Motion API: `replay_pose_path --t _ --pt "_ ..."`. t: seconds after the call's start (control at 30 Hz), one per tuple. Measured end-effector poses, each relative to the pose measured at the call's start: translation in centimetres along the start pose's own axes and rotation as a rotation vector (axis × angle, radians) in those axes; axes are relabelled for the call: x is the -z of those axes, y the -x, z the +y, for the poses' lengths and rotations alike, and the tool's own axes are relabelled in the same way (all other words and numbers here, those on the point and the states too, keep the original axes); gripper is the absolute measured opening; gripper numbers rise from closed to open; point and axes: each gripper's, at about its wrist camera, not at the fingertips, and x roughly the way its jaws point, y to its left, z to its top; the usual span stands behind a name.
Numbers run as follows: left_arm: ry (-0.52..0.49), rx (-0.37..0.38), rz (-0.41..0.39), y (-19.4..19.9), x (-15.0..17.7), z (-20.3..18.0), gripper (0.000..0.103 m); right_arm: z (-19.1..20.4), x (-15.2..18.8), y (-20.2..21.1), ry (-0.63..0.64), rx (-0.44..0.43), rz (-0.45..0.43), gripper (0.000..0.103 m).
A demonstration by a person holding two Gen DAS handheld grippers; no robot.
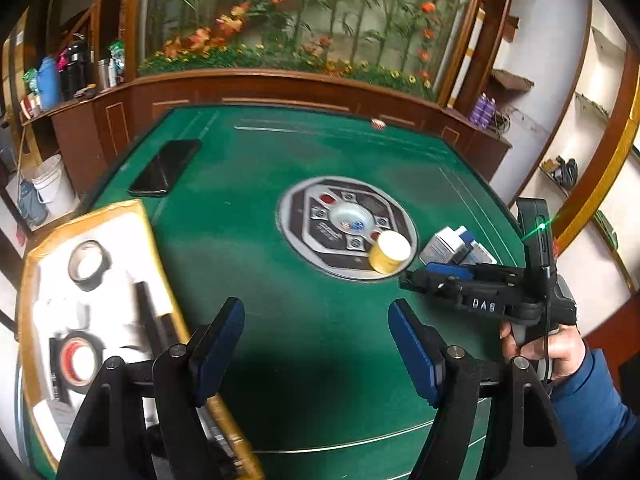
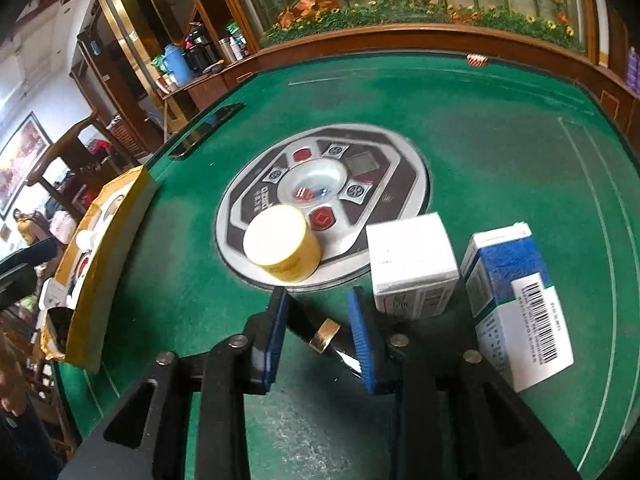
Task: Organize rigid objects
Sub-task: 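Grasp the yellow tape roll with the left tool while the right tool grasps the black-and-gold tube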
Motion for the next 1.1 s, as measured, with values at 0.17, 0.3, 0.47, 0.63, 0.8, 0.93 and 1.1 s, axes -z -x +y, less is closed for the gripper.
replay_pose_path --t 0.17,0.3,0.47,0.63,0.8,0.93,1.1 --pt "-0.012 0.018 0.050 -2.6 -0.5 -2.5 0.080 1.4 1.2 -0.1 0.117 -0.002 0.046 0.033" --pt "-0.005 0.007 0.083 -5.2 -1.5 -4.0 0.083 1.7 1.5 -0.1 0.147 -0.001 0.056 0.026" --pt "-0.027 -0.031 0.117 -8.5 -2.5 -6.1 0.083 0.3 1.5 0.5 0.048 -0.005 0.087 0.018" --pt "-0.064 -0.080 0.124 -11.1 -3.3 -7.9 0.083 -1.1 1.3 0.8 -0.034 -0.004 0.094 0.018" --pt "-0.076 -0.109 0.139 -13.5 -3.8 -8.2 0.083 -1.3 1.4 0.9 -0.056 -0.010 0.094 0.018" --pt "-0.086 -0.123 0.145 -14.6 -3.0 -8.0 0.070 -1.4 1.4 1.1 -0.066 -0.017 0.093 0.018" --pt "-0.074 -0.110 0.151 -14.3 -2.4 -7.5 0.038 -1.2 1.4 1.1 -0.052 -0.004 0.090 0.018"
